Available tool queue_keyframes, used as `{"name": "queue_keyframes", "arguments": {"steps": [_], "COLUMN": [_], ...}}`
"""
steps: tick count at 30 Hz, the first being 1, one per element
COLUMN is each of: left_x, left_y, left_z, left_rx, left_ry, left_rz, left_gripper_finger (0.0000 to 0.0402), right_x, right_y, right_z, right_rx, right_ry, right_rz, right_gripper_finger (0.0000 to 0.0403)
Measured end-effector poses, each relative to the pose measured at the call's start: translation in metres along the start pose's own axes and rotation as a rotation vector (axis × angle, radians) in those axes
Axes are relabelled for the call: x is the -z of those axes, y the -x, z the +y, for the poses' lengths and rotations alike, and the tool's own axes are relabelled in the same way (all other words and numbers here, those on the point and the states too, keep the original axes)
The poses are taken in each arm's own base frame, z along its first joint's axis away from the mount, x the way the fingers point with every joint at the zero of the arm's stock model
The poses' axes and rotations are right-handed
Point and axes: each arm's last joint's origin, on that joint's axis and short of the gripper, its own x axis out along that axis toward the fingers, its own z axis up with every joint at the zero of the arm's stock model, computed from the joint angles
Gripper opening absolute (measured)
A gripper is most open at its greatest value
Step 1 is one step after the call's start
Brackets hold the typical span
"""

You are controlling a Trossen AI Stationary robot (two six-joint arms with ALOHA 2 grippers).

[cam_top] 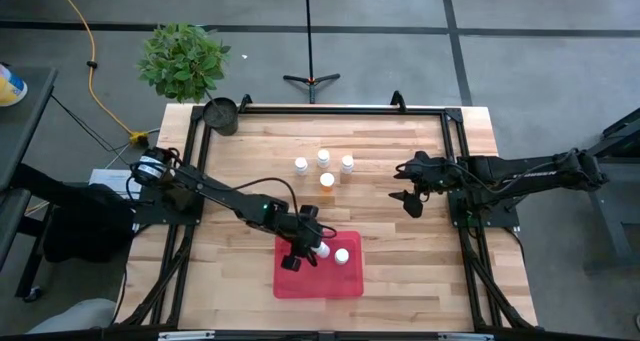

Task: Pick and place pill bottles into a basket
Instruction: Put the white medicine bottle into the red bin

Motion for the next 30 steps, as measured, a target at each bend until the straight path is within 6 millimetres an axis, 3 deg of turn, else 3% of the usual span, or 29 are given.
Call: {"name": "queue_keyframes", "arguments": {"steps": [30], "left_x": [0.0037], "left_y": [-0.0096], "left_z": [-0.0010], "left_rx": [0.036], "left_ry": [0.004], "left_rz": [0.024], "left_gripper_finger": [0.0191], "right_x": [0.0000], "right_y": [0.0000], "right_z": [0.0001], "right_rx": [-0.003], "right_ry": [0.000], "right_rz": [0.001], "right_gripper_finger": [0.0287]}}
